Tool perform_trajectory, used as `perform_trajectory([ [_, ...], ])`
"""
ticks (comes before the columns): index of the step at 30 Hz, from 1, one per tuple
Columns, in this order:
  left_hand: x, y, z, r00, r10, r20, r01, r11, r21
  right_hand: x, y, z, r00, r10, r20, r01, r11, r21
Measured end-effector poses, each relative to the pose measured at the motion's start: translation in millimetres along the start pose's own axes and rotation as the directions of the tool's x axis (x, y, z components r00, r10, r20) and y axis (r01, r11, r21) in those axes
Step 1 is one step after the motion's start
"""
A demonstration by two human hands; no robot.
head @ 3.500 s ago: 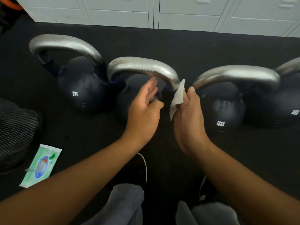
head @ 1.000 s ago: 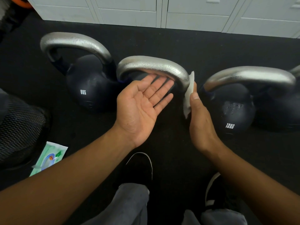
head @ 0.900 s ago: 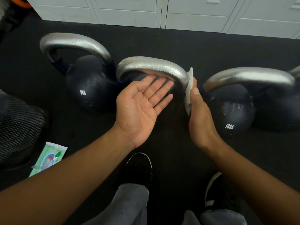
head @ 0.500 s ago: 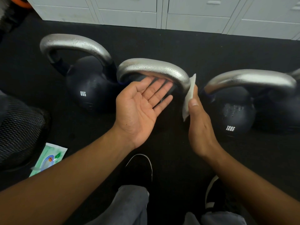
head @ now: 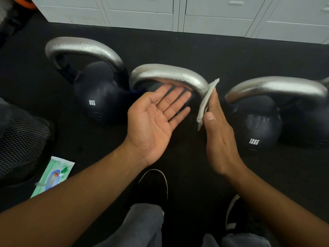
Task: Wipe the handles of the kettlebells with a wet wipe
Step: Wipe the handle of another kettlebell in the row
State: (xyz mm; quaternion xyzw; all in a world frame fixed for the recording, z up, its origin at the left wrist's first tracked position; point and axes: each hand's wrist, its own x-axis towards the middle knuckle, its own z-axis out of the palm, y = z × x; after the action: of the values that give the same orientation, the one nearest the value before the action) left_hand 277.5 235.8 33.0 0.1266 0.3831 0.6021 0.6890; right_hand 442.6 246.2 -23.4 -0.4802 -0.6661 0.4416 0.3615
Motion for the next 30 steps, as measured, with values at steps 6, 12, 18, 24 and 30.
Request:
perform_trajectory([
  [6,0,1,2,1.0,0.016,0.001,-0.016,1.0,-0.005,18,-16,-3,0.999,-0.044,-0.025,0.045,0.999,0.025],
  [12,0,2,0,1.0,0.012,0.008,-0.012,0.999,-0.03,6,-13,-2,0.989,-0.151,0.001,0.15,0.981,-0.127],
  [18,0,2,-1,1.0,0.022,0.004,-0.022,0.999,-0.04,15,-10,-6,0.994,-0.11,-0.014,0.108,0.989,-0.106],
  [24,-1,3,-7,0.998,0.054,0.009,-0.055,0.998,0.011,23,-26,-1,0.986,-0.169,-0.004,0.165,0.965,-0.204],
  [30,-3,1,-15,0.994,0.106,0.016,-0.107,0.972,0.208,12,-16,-3,0.981,-0.194,-0.008,0.186,0.951,-0.245],
])
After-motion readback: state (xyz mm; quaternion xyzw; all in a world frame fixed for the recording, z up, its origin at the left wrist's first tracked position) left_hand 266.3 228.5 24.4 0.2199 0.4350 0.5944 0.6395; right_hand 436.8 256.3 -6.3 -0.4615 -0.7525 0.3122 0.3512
